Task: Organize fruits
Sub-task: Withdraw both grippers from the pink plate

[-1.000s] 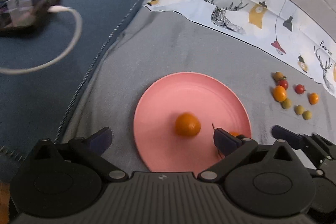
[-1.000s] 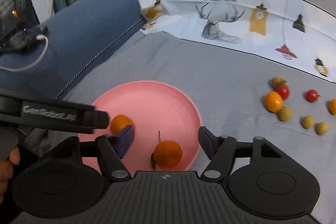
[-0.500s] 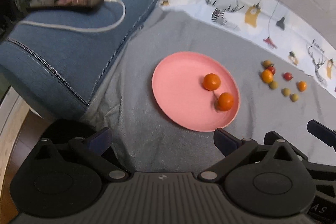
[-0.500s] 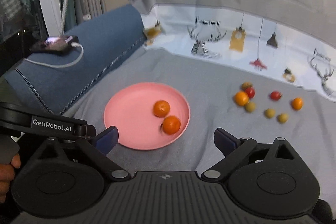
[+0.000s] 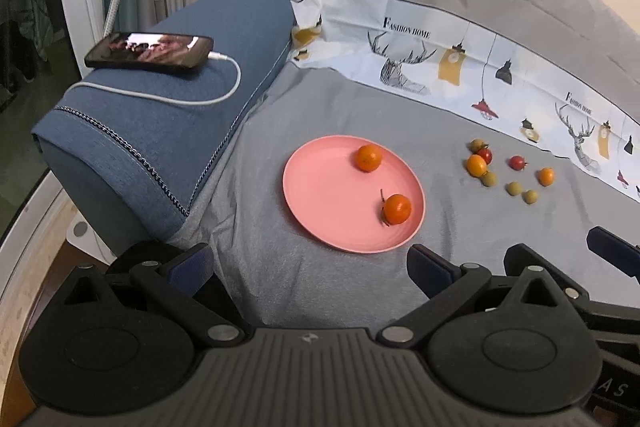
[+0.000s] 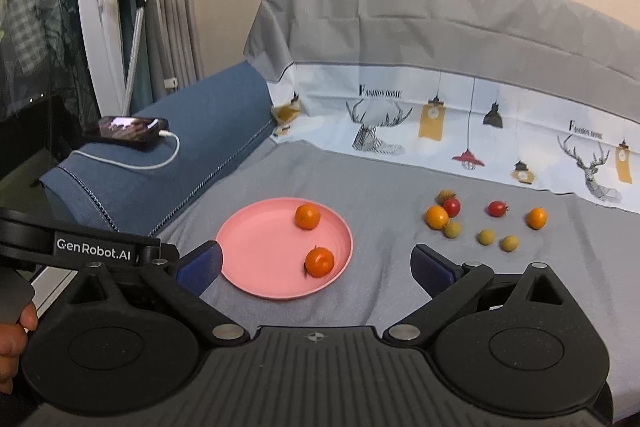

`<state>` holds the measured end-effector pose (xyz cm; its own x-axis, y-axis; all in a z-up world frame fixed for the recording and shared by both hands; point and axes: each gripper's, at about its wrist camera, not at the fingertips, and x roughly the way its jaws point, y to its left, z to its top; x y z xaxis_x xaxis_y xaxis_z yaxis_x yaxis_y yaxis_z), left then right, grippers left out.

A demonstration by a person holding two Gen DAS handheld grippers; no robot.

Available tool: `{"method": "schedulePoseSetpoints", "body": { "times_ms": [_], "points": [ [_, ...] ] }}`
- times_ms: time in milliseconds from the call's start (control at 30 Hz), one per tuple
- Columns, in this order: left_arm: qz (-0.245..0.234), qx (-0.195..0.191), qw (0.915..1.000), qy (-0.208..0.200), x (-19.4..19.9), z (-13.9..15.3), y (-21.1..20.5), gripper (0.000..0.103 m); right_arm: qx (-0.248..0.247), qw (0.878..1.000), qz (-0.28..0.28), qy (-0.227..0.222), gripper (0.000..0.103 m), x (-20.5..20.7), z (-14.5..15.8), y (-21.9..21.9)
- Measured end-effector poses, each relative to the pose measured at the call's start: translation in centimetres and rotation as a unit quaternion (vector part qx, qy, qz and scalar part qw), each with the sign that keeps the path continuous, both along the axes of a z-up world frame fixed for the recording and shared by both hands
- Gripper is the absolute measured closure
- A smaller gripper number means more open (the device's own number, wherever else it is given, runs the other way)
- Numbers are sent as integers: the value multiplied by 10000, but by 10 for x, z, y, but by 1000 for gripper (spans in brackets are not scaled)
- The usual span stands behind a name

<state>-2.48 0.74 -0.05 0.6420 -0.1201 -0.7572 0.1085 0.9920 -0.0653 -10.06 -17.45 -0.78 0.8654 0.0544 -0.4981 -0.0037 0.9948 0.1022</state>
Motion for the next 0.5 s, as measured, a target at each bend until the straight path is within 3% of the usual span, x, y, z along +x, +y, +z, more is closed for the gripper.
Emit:
{"method": "schedulePoseSetpoints", "body": {
  "times_ms": [500],
  "points": [
    [-44,12,9999,-139,-13,6,1,0,103,9999,-66,-95,2,-12,3,-4]
  ]
}}
